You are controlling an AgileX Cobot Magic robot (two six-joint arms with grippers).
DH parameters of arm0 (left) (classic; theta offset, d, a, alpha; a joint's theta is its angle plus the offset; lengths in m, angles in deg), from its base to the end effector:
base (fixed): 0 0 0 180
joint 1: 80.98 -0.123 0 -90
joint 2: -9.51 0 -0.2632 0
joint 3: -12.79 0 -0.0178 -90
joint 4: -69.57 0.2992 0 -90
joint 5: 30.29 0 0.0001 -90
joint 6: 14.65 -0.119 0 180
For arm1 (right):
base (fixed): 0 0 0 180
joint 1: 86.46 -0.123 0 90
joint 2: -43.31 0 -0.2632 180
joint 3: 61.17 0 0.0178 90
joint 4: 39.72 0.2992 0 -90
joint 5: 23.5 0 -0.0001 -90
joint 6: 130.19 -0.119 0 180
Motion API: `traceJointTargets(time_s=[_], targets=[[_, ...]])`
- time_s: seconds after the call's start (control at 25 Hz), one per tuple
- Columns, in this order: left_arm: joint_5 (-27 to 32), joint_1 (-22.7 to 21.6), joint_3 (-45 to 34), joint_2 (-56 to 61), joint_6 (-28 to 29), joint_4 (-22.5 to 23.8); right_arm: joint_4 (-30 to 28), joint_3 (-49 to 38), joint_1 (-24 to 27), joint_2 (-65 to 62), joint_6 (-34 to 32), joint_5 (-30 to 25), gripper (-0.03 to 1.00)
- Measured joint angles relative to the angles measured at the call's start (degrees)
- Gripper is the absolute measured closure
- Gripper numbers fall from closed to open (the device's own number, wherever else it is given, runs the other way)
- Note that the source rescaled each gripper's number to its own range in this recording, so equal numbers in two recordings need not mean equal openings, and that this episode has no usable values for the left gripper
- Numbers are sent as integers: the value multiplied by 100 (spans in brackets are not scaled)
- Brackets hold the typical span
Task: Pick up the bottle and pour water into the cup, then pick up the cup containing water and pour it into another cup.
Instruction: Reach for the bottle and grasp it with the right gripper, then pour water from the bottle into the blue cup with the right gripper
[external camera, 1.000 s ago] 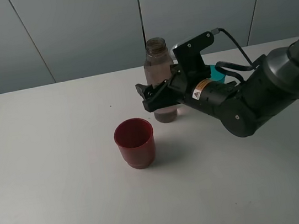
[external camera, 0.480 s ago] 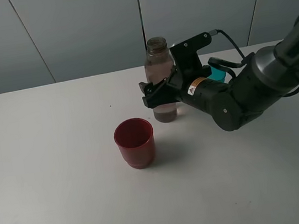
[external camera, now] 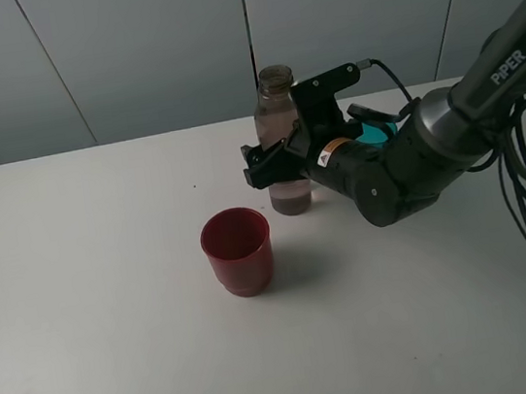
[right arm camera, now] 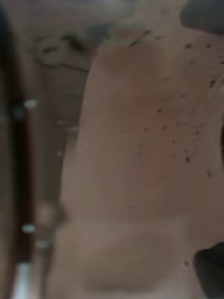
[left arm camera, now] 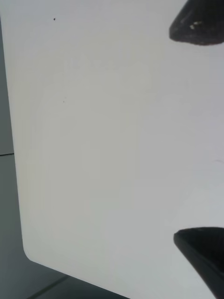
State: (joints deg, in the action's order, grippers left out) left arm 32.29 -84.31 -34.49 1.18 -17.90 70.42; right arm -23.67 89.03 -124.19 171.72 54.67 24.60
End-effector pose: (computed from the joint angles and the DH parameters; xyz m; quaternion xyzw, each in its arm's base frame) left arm 0.0810 0.0063 0.2885 -0.0010 0.8580 0.0369 0.5123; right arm 0.3310 0.2252 0.0157 -0.1681 0.8056 0.1300 0.5530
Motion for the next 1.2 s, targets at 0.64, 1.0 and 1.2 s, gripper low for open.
traceJointTargets(time_s=[0.64,1.0,1.2], targets=[[0,0,0,0,0,0,147,34,0,12,243,-89,92],[0,0,0,0,0,0,152,24,0,-143,555,-297,92],[0,0,0,0,0,0,164,8,0,-939,1058,-910,92]])
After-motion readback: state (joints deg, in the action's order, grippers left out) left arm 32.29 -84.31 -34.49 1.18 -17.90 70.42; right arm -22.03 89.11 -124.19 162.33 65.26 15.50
